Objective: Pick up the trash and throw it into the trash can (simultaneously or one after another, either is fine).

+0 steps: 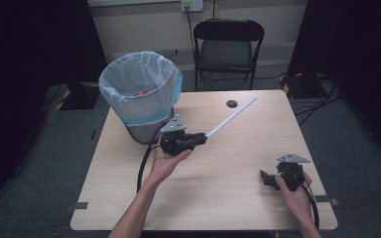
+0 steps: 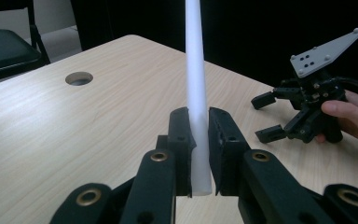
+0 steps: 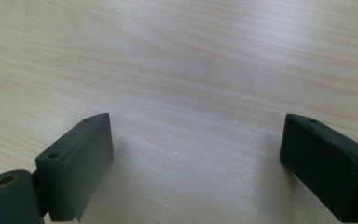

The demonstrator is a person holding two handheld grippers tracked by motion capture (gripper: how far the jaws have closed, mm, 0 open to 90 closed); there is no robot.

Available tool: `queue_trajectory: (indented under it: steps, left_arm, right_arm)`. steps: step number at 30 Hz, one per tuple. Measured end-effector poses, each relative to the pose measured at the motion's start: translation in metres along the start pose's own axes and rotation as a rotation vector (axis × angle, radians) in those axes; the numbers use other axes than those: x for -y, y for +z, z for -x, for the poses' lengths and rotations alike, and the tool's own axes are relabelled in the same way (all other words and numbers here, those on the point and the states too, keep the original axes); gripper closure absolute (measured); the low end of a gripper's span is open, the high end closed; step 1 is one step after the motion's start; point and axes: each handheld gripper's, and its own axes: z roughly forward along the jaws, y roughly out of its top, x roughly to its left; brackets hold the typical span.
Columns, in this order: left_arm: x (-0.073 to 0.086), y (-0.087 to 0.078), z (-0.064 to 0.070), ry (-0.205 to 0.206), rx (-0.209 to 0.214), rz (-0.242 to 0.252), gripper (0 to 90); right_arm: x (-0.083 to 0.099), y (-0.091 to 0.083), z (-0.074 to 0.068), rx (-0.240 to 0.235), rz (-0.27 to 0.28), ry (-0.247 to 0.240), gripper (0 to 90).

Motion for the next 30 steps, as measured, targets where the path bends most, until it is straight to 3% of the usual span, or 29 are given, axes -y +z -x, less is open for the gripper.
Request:
queue_trajectory:
  steps: [16, 30]
  left_arm:
    - [-0.016, -0.021, -0.005, 0.018, 0.021, 0.051, 80.2]
    - [-0.043, -0.042, -0.008, 0.041, -0.010, 0.094, 80.2]
  right_arm:
    - [0.000, 0.000, 0.000, 0.001, -0.001, 0.001, 8.8]
    - [0.000, 0.000, 0.000, 0.000, -0.001, 0.001, 8.8]
